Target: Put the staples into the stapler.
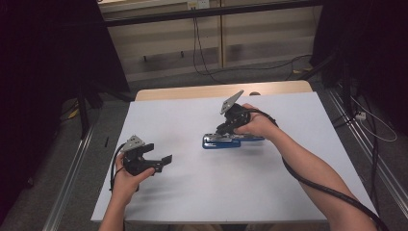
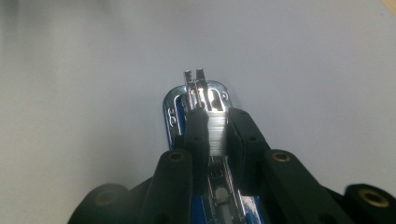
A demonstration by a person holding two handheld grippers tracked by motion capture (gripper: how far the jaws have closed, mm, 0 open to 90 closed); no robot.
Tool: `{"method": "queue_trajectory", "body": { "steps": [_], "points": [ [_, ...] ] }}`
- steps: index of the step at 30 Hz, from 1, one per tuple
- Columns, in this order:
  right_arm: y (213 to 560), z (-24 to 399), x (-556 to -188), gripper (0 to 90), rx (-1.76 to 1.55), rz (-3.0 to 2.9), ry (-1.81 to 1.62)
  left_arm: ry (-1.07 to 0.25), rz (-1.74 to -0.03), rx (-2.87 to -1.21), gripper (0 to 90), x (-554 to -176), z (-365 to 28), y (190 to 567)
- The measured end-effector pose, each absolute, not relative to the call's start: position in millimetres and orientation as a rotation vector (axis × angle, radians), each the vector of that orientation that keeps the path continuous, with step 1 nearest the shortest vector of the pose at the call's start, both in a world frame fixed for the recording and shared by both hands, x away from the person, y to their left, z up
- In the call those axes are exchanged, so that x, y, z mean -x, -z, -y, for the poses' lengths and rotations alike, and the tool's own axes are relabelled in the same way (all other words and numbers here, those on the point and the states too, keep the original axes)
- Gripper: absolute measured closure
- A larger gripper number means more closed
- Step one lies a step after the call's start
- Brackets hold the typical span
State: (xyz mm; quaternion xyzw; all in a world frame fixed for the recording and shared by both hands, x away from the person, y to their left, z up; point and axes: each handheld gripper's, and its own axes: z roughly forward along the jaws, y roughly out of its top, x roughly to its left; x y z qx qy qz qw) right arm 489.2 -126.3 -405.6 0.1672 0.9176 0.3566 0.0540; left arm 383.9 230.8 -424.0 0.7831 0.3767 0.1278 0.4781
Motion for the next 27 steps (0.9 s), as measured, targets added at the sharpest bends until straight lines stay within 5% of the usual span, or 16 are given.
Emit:
{"method": "queue_trajectory", "body": {
  "steps": [27],
  "points": [
    [409,111,-495,79.6,-0.429,-2.828,-1.104,-0.309,-0.922,-1.928,5.7,-383,-230,427]
  ]
}}
